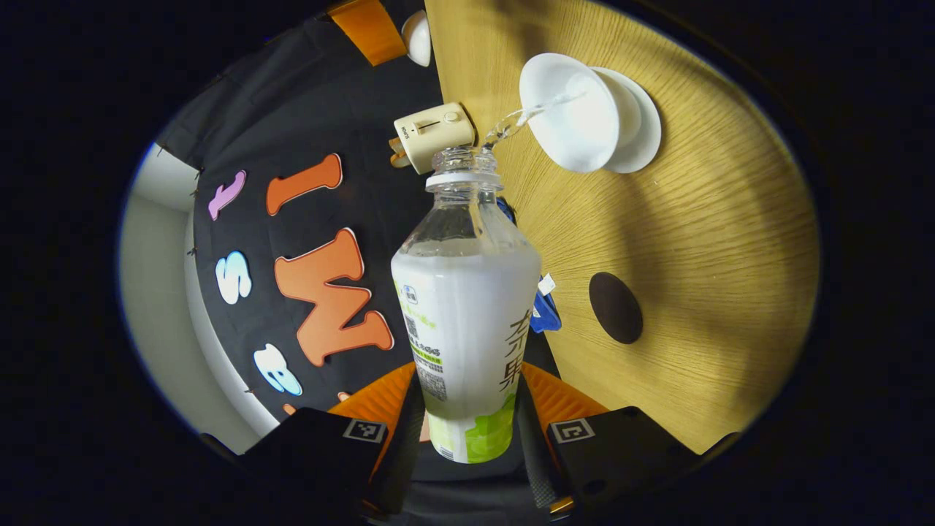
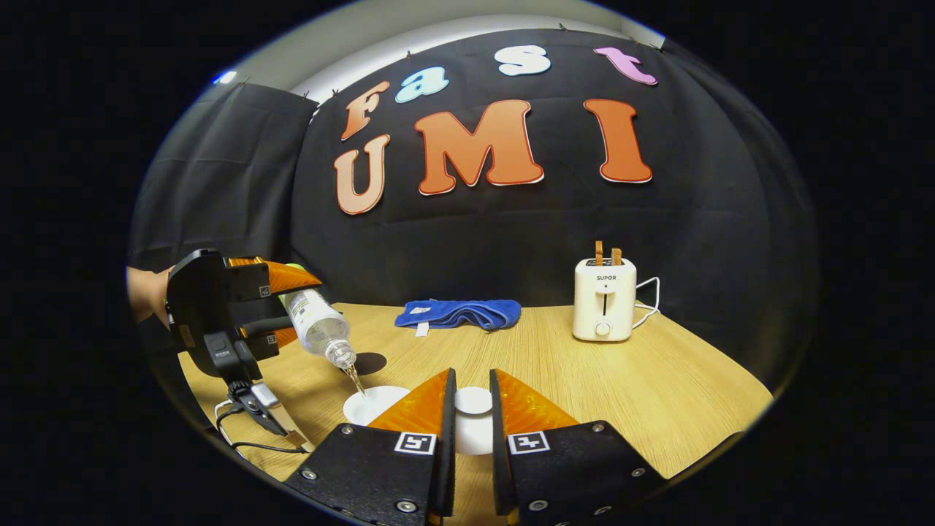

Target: Open the teacup lid with one hand, grasp the water bottle and pour water into the teacup with the other hand; after pouring, place the water bottle on the coaster and then close the teacup lid.

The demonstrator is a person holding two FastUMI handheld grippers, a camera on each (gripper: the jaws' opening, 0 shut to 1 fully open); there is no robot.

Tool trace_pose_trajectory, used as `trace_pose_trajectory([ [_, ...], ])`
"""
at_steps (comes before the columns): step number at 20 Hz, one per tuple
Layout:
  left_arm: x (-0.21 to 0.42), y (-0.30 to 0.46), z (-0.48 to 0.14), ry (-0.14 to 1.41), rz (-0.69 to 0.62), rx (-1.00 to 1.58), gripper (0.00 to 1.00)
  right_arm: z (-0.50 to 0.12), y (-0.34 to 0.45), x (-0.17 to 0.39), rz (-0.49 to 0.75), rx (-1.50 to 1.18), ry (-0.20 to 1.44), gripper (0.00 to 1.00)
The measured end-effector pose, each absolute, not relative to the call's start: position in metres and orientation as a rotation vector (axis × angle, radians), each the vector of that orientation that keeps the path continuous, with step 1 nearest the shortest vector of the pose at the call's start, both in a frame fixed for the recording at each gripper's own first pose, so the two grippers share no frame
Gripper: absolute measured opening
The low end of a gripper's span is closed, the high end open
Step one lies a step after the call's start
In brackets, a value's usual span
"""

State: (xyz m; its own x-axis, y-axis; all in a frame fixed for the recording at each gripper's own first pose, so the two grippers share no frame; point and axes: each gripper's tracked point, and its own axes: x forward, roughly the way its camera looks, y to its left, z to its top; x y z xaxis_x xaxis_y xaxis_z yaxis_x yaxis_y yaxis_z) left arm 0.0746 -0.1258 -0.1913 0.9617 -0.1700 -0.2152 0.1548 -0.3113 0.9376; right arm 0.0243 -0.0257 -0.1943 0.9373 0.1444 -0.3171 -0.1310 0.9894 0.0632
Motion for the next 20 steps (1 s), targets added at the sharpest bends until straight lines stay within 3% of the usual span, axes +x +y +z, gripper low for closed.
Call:
trace_pose_trajectory([
  [20,0.082,-0.12,-0.148,-0.104,-0.279,2.016,0.67,-0.189,-0.024,0.022,0.162,0.017,0.323,0.22],
])
